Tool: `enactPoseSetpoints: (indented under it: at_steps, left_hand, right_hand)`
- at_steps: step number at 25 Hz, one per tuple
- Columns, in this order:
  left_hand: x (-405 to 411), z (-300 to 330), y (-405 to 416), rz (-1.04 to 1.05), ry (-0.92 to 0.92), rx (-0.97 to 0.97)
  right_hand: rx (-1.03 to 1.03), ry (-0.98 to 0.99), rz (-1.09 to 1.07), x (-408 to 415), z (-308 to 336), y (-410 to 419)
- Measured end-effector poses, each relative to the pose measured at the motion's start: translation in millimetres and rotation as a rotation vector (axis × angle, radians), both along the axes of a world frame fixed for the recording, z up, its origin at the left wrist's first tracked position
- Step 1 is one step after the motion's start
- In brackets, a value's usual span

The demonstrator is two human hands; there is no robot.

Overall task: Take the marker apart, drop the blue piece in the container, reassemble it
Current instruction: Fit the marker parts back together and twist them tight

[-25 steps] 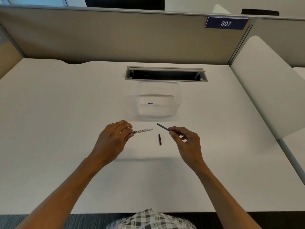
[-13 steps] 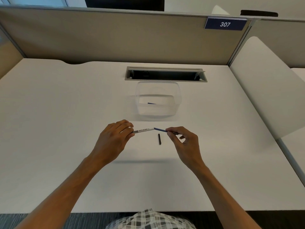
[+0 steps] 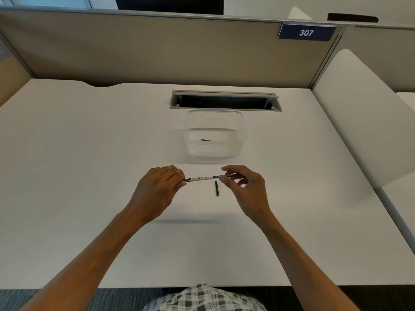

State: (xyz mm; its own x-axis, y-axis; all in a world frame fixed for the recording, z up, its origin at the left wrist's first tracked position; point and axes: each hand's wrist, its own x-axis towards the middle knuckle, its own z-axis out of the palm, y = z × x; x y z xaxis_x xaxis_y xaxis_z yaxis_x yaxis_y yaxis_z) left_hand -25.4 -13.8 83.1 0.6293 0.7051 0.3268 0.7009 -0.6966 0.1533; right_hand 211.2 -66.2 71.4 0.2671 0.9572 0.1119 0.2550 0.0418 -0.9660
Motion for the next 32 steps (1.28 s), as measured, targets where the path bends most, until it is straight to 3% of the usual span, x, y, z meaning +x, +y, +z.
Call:
enactPoseSetpoints:
  at_steps: [4,9,13,20,24,29,32]
  left_hand:
    - [-0.5,-2.7,1.1,0.026,0.000,-0.056]
    - [0.1,-4.5,3.6,0.040,0.004,-0.091]
    - [1.4,-4.6,4.6,0.037,-0.006,-0.106]
    - [2.6,-7.6,9.4,0.033,-0.023,-0.129]
    - [1.1,-11.9,13.2,0.034,-0.047,-0.135]
    - [1.6,-22.4,15.3,0.111,-0.253,-0.264]
    - [0.6,-31.0,16.7,0.143,-0.341,-0.368]
  right_hand:
    - [-0.037,0.348,-0.110,-5.9,5.5,6.2]
    - [-0.063,0.489,-0.113,-12.2,5.0,6.8]
    - [-0.062,0.485,-0.122,-17.1,3.5,10.2]
    - [-0.120,0.330,-0.064,-19.9,-3.3,17.2]
    - [-0.143,0.257,-0.145,-14.1,-18.0,22.8]
    - [-0.264,-0.330,-0.187,-7.8,-57.3,16.0]
    - [-0.316,-0.558,-0.137,-8.1,-79.5,14.5]
